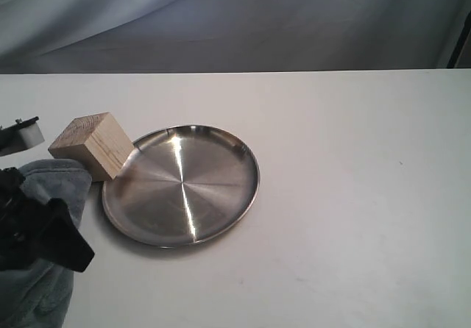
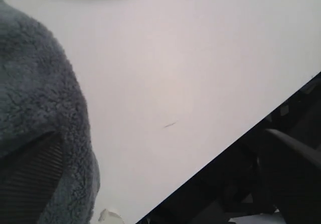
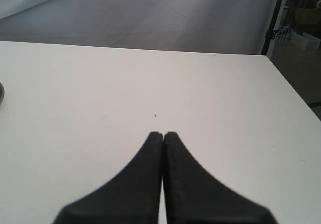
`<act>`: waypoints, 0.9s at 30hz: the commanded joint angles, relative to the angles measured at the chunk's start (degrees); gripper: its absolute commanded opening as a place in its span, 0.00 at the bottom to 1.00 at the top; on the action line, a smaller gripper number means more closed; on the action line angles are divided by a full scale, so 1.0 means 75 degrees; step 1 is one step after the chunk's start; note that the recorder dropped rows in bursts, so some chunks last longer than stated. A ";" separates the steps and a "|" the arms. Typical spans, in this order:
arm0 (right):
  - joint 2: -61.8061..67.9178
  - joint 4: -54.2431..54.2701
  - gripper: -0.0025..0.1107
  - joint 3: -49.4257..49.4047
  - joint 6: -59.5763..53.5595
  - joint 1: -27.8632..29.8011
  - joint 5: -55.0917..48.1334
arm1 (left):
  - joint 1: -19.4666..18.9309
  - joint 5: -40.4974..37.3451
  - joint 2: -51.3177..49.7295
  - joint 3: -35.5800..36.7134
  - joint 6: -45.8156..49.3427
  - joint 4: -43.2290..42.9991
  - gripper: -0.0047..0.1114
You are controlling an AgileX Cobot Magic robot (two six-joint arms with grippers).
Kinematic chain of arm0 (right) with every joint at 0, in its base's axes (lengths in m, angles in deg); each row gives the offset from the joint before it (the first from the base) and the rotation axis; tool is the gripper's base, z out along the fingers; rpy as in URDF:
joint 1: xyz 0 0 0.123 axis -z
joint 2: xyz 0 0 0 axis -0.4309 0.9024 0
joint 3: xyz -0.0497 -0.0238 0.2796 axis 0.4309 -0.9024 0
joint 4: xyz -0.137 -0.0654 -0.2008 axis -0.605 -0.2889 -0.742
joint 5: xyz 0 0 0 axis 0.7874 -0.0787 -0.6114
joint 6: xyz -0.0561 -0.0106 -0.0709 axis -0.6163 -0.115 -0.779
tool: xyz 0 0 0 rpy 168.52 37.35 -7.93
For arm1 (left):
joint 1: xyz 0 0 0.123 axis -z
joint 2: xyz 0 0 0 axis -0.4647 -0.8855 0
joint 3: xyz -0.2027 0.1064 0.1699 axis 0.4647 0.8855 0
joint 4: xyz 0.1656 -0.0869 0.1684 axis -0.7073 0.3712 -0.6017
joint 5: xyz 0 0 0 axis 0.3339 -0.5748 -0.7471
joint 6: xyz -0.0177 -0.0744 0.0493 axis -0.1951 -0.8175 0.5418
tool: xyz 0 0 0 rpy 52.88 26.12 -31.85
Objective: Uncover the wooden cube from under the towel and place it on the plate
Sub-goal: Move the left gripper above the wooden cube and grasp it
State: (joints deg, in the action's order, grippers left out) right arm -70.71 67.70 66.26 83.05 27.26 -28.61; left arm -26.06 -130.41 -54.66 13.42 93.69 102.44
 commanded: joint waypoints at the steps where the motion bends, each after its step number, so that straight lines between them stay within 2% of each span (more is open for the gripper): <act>1: -0.0047 0.0034 0.02 -0.0030 -0.0057 -0.0001 0.0106 | 0.0047 -0.0016 0.0021 -0.0589 -0.0213 0.0125 0.94; 10: -0.0047 0.0034 0.02 -0.0030 -0.0057 -0.0001 0.0106 | 0.0047 0.0061 0.0021 -0.1794 -0.0226 -0.0036 0.94; 12: -0.0047 0.0034 0.02 -0.0030 -0.0057 -0.0001 0.0106 | 0.0047 0.0889 0.0021 -0.2092 -0.0240 -0.0099 0.94; 15: -0.0047 0.0034 0.02 -0.0030 -0.0057 -0.0001 0.0106 | 0.0047 0.3261 0.0021 -0.2407 -0.0240 -0.0099 0.94; 19: -0.0047 0.0034 0.02 -0.0030 -0.0057 -0.0001 0.0106 | 0.0047 0.5053 0.0007 -0.2407 -0.0420 -0.0099 0.94; 23: -0.0047 0.0034 0.02 -0.0030 -0.0057 -0.0001 0.0106 | 0.0047 0.5458 -0.0281 -0.2407 -0.0407 -0.0832 0.94; 27: -0.0047 0.0034 0.02 -0.0030 -0.0057 -0.0001 0.0106 | 0.0047 0.5526 -0.1358 -0.2436 0.0112 -0.1131 0.94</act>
State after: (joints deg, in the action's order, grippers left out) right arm -70.71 67.70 66.26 83.05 27.26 -28.61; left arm -26.06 -90.28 -60.83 -4.39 91.94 94.69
